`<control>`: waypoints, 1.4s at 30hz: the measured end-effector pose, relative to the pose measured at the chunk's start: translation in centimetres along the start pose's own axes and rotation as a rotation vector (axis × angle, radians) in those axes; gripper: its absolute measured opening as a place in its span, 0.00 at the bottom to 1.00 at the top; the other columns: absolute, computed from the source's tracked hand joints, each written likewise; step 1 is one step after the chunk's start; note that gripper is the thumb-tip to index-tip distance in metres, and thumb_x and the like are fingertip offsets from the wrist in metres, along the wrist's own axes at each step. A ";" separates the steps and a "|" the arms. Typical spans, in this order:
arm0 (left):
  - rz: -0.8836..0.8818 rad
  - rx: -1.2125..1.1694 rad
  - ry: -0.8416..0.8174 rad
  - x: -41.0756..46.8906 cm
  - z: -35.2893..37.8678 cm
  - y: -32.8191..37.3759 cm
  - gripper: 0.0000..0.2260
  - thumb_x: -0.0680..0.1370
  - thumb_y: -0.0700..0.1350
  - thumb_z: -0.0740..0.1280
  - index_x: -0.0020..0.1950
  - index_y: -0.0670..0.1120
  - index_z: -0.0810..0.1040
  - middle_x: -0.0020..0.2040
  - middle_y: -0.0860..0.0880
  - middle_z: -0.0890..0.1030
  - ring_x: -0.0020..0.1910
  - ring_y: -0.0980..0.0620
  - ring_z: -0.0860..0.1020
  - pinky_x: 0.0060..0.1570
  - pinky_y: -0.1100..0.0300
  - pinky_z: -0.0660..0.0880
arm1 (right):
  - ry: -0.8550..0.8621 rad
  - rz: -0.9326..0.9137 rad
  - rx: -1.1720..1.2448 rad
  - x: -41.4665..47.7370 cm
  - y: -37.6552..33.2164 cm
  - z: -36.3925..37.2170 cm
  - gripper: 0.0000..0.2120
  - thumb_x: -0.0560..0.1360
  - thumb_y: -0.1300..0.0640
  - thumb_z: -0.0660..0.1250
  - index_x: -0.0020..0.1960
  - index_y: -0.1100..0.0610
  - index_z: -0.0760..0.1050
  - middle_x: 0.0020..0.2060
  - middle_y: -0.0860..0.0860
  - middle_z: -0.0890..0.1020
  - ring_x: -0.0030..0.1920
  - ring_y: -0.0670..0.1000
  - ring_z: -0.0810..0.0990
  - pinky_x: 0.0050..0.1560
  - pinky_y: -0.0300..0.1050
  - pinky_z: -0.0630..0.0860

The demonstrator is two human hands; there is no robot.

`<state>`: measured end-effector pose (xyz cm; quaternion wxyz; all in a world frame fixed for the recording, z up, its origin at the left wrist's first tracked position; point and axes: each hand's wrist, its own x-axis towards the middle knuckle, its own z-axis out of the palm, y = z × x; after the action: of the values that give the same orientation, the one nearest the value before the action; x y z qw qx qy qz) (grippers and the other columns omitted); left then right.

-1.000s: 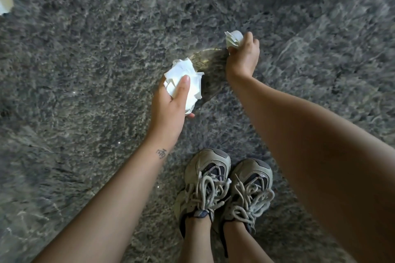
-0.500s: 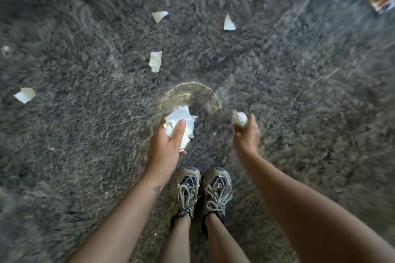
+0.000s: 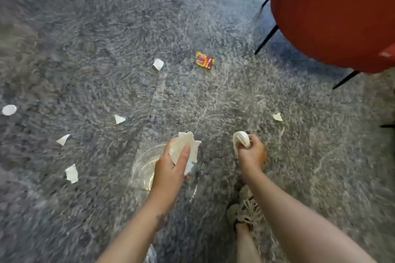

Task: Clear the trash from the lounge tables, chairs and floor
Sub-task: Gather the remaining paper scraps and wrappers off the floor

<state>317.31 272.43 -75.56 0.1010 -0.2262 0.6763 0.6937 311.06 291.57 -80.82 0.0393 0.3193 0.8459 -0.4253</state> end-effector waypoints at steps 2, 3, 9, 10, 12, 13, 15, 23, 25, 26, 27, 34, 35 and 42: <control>0.003 0.030 -0.030 1.1 4.1 0.3 0.20 0.70 0.61 0.62 0.59 0.56 0.74 0.46 0.56 0.83 0.42 0.57 0.80 0.36 0.60 0.75 | 0.010 0.055 0.020 3.8 1.6 -3.1 0.06 0.71 0.65 0.69 0.47 0.58 0.77 0.39 0.54 0.79 0.41 0.52 0.75 0.41 0.43 0.68; -0.006 0.033 -0.041 1.6 6.3 0.3 0.19 0.70 0.60 0.62 0.58 0.55 0.74 0.44 0.57 0.83 0.41 0.58 0.80 0.34 0.61 0.75 | 0.015 0.076 0.003 5.8 2.9 -4.6 0.07 0.71 0.65 0.69 0.49 0.60 0.77 0.41 0.55 0.79 0.42 0.52 0.75 0.42 0.43 0.68; -0.084 0.088 -0.031 5.5 18.3 -0.2 0.16 0.77 0.49 0.62 0.61 0.42 0.74 0.37 0.57 0.83 0.33 0.60 0.79 0.26 0.67 0.73 | -0.023 0.223 -0.111 17.2 10.2 -13.1 0.18 0.77 0.64 0.62 0.66 0.65 0.67 0.60 0.62 0.75 0.59 0.61 0.74 0.53 0.49 0.70; -0.092 0.110 -0.029 6.0 20.1 0.1 0.16 0.77 0.50 0.62 0.61 0.43 0.75 0.38 0.56 0.83 0.34 0.60 0.80 0.26 0.66 0.73 | -0.039 0.232 -0.141 19.0 11.0 -14.6 0.20 0.77 0.64 0.62 0.68 0.65 0.65 0.62 0.63 0.73 0.61 0.61 0.73 0.56 0.51 0.70; -0.108 0.145 -0.027 7.5 23.8 1.1 0.18 0.76 0.54 0.62 0.62 0.46 0.75 0.43 0.52 0.83 0.38 0.58 0.81 0.27 0.66 0.74 | -0.062 0.218 -0.185 22.9 12.3 -17.7 0.21 0.77 0.64 0.62 0.69 0.67 0.64 0.63 0.65 0.72 0.63 0.62 0.72 0.59 0.52 0.68; -0.094 0.150 -0.029 7.8 24.1 1.6 0.20 0.75 0.56 0.62 0.62 0.47 0.74 0.46 0.50 0.83 0.39 0.57 0.81 0.28 0.65 0.74 | -0.067 0.185 -0.217 23.7 12.4 -18.1 0.21 0.77 0.64 0.63 0.68 0.68 0.65 0.62 0.65 0.73 0.62 0.62 0.72 0.58 0.51 0.68; -0.084 0.183 -0.046 9.5 26.3 2.4 0.22 0.74 0.58 0.62 0.63 0.47 0.75 0.48 0.49 0.82 0.41 0.57 0.81 0.29 0.65 0.74 | -0.051 0.175 -0.253 26.9 12.2 -19.8 0.18 0.75 0.63 0.65 0.64 0.67 0.70 0.57 0.65 0.76 0.58 0.62 0.75 0.54 0.49 0.69; -0.065 0.249 -0.042 16.8 30.5 2.1 0.08 0.76 0.54 0.63 0.54 0.57 0.75 0.43 0.56 0.83 0.40 0.58 0.81 0.31 0.66 0.75 | -0.023 0.340 -0.096 37.3 12.9 -17.1 0.15 0.69 0.60 0.73 0.54 0.64 0.78 0.48 0.59 0.81 0.48 0.57 0.80 0.42 0.45 0.73; -0.077 0.267 -0.046 18.6 30.9 0.8 0.08 0.75 0.55 0.63 0.53 0.58 0.75 0.43 0.59 0.82 0.40 0.60 0.81 0.33 0.66 0.77 | -0.020 0.352 -0.100 39.2 14.0 -15.0 0.17 0.70 0.60 0.72 0.57 0.65 0.76 0.52 0.60 0.81 0.52 0.58 0.79 0.50 0.49 0.75; -0.076 0.281 -0.051 19.6 31.2 0.0 0.07 0.75 0.54 0.62 0.53 0.58 0.75 0.43 0.59 0.82 0.41 0.59 0.81 0.34 0.66 0.77 | -0.039 0.331 -0.116 40.1 14.8 -13.8 0.16 0.71 0.60 0.71 0.56 0.66 0.76 0.52 0.61 0.81 0.51 0.58 0.79 0.49 0.48 0.74; -0.076 0.295 -0.062 20.8 31.4 -1.0 0.08 0.76 0.53 0.62 0.54 0.56 0.76 0.43 0.57 0.82 0.41 0.58 0.81 0.33 0.67 0.76 | -0.062 0.318 -0.132 40.9 15.7 -12.7 0.14 0.71 0.60 0.70 0.54 0.65 0.76 0.50 0.60 0.81 0.50 0.57 0.79 0.47 0.46 0.72; -0.079 0.407 -0.166 30.4 32.8 -9.1 0.08 0.77 0.52 0.62 0.52 0.51 0.76 0.44 0.47 0.82 0.40 0.49 0.81 0.36 0.52 0.78 | -0.119 0.440 -0.138 48.3 22.4 -3.7 0.04 0.72 0.59 0.68 0.45 0.52 0.76 0.41 0.51 0.77 0.43 0.51 0.74 0.42 0.42 0.69; -0.083 0.408 -0.178 31.7 32.9 -10.2 0.07 0.77 0.52 0.62 0.51 0.52 0.75 0.43 0.48 0.81 0.39 0.51 0.81 0.35 0.56 0.78 | -0.120 0.444 -0.150 49.4 23.2 -2.8 0.05 0.71 0.58 0.69 0.46 0.52 0.77 0.42 0.51 0.77 0.44 0.51 0.75 0.43 0.42 0.70; -0.138 0.397 -0.214 37.0 31.9 -13.9 0.09 0.78 0.48 0.61 0.55 0.45 0.73 0.43 0.47 0.79 0.37 0.54 0.78 0.32 0.60 0.77 | 0.093 0.527 -0.195 52.3 26.1 2.8 0.17 0.73 0.59 0.65 0.61 0.54 0.70 0.62 0.55 0.68 0.53 0.55 0.72 0.57 0.46 0.70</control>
<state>285.38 298.63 -105.22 0.2621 -0.1728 0.7677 0.5586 284.01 327.34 -118.41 0.1403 0.5420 0.7716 -0.3020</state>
